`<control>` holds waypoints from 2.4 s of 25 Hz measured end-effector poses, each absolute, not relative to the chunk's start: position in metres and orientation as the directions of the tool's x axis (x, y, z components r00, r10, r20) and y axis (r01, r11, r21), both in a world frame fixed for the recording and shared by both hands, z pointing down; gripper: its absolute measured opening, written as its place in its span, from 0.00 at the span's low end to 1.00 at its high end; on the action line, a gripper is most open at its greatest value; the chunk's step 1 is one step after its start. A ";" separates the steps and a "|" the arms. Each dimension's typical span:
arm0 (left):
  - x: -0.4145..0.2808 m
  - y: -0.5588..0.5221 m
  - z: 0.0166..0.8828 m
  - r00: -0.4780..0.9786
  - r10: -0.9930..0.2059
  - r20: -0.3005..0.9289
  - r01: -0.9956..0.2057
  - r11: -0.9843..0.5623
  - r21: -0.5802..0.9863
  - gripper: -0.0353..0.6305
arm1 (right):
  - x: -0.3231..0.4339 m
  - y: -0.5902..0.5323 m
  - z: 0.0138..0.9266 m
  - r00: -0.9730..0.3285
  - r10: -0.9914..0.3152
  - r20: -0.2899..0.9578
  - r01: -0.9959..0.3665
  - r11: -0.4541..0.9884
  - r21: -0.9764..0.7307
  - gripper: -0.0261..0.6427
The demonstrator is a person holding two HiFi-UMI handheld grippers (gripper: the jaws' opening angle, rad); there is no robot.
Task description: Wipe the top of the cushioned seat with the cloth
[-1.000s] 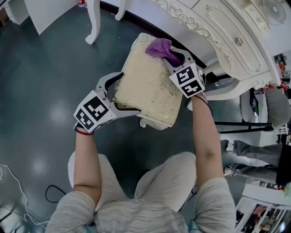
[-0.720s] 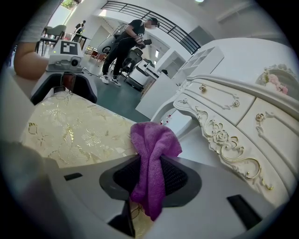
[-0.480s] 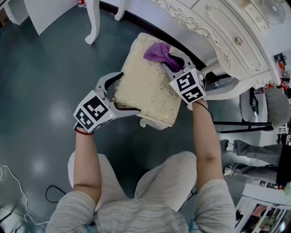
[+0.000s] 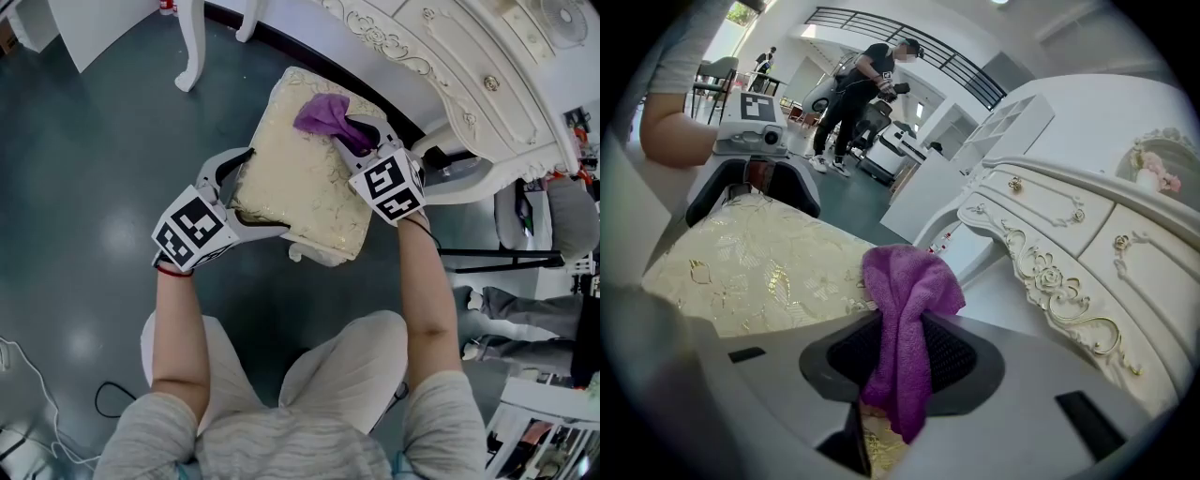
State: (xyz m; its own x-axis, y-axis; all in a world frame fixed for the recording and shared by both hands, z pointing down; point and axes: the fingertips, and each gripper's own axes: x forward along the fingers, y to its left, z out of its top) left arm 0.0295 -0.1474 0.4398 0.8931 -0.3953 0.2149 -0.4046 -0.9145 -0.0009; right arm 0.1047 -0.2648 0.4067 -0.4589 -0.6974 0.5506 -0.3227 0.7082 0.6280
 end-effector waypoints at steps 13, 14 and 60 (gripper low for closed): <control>0.028 -0.147 0.440 0.893 -0.396 0.215 -0.405 -0.914 -0.001 0.94 | 0.101 -0.246 0.410 -0.471 -0.684 0.557 -0.314 0.720 0.619 0.21; 0.028 -0.147 0.440 0.893 -0.396 0.216 -0.405 -0.914 -0.001 0.94 | 0.101 -0.245 0.410 -0.472 -0.682 0.558 -0.311 0.722 0.618 0.21; 0.028 -0.147 0.439 0.896 -0.393 0.207 -0.402 -0.916 0.000 0.94 | 0.083 -0.166 0.412 -0.514 -0.637 0.575 -0.238 0.749 0.618 0.21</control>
State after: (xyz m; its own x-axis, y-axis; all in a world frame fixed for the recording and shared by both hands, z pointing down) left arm 0.0285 -0.1473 0.4393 0.8960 -0.3930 0.2069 -0.4016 -0.9158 -0.0001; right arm 0.0832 -0.1660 0.4119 -0.5135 -0.6371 0.5748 -0.2377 0.7493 0.6181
